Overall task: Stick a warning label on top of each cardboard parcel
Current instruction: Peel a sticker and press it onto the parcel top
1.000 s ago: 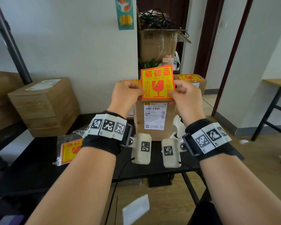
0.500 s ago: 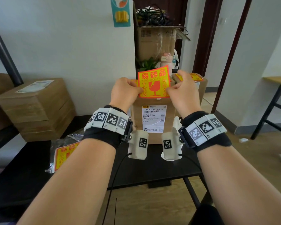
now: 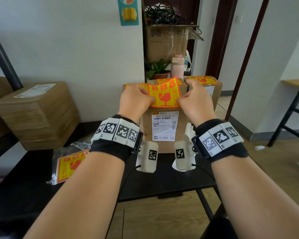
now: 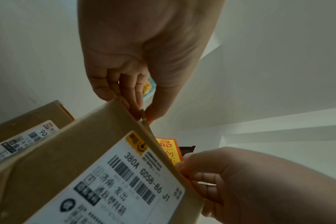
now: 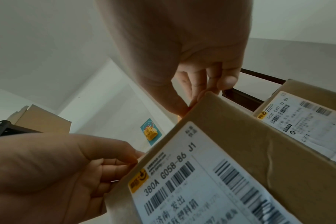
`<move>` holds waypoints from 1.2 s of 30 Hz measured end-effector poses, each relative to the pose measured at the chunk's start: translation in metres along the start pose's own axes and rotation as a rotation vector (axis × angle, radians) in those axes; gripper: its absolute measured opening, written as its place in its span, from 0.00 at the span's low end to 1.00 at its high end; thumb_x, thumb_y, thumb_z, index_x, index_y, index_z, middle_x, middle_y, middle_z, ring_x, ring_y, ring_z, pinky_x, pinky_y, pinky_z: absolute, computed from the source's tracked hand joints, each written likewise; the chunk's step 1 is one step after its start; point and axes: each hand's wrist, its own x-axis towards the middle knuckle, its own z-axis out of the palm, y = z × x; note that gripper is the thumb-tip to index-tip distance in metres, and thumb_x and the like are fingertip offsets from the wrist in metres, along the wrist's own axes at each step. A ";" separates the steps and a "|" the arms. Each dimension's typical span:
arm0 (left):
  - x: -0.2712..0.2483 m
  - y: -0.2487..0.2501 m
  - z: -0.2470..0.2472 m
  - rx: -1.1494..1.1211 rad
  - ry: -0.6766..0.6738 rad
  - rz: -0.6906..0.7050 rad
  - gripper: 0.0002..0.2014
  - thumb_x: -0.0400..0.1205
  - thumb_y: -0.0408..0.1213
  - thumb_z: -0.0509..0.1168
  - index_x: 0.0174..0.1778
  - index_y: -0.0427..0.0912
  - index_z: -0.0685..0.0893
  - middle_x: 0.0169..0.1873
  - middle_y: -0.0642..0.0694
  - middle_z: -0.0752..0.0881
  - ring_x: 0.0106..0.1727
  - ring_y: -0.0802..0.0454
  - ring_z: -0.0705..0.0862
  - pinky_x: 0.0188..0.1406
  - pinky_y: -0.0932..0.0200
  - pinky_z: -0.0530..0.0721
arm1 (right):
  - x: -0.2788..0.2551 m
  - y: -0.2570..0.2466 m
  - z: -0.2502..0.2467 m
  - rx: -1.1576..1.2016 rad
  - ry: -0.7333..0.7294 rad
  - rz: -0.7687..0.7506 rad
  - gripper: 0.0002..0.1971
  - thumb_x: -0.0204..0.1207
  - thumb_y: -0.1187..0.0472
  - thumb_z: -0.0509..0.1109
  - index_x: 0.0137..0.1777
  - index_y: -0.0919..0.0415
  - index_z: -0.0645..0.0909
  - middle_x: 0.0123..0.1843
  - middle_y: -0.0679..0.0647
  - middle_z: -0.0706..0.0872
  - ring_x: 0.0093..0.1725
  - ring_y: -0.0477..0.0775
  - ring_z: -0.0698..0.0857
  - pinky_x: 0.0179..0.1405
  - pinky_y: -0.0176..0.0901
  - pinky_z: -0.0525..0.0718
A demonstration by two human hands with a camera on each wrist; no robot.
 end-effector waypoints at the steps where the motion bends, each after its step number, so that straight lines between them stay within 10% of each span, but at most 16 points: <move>1: 0.000 0.000 0.000 -0.004 0.000 0.001 0.10 0.72 0.38 0.76 0.46 0.43 0.84 0.38 0.53 0.82 0.42 0.53 0.81 0.33 0.62 0.75 | 0.000 0.000 0.000 -0.008 0.000 0.002 0.30 0.76 0.63 0.70 0.78 0.53 0.68 0.48 0.48 0.87 0.50 0.46 0.85 0.37 0.32 0.72; 9: -0.003 -0.002 0.001 0.011 0.002 0.045 0.10 0.72 0.37 0.75 0.47 0.42 0.84 0.37 0.54 0.82 0.42 0.54 0.81 0.32 0.63 0.75 | -0.003 0.001 0.002 -0.039 -0.010 0.017 0.32 0.76 0.60 0.69 0.81 0.53 0.66 0.52 0.51 0.88 0.54 0.50 0.85 0.48 0.41 0.76; 25: -0.012 0.002 0.007 0.194 0.007 0.143 0.11 0.74 0.34 0.71 0.50 0.40 0.80 0.36 0.52 0.77 0.41 0.50 0.80 0.35 0.59 0.75 | -0.009 -0.003 0.001 -0.046 -0.043 -0.010 0.27 0.78 0.63 0.69 0.77 0.56 0.69 0.42 0.45 0.81 0.45 0.45 0.81 0.34 0.30 0.70; 30: -0.017 0.005 0.011 0.275 0.020 0.196 0.12 0.75 0.36 0.68 0.52 0.39 0.80 0.42 0.47 0.80 0.47 0.45 0.82 0.36 0.57 0.73 | -0.006 -0.002 0.002 -0.090 -0.051 -0.038 0.25 0.75 0.61 0.71 0.72 0.55 0.74 0.79 0.55 0.70 0.73 0.56 0.74 0.57 0.37 0.70; 36: -0.010 0.001 0.005 0.398 0.007 0.229 0.19 0.74 0.43 0.69 0.61 0.48 0.81 0.60 0.46 0.77 0.64 0.43 0.74 0.59 0.46 0.79 | -0.008 0.000 0.001 -0.123 -0.089 -0.063 0.18 0.78 0.62 0.67 0.68 0.53 0.81 0.80 0.60 0.67 0.76 0.58 0.69 0.59 0.37 0.67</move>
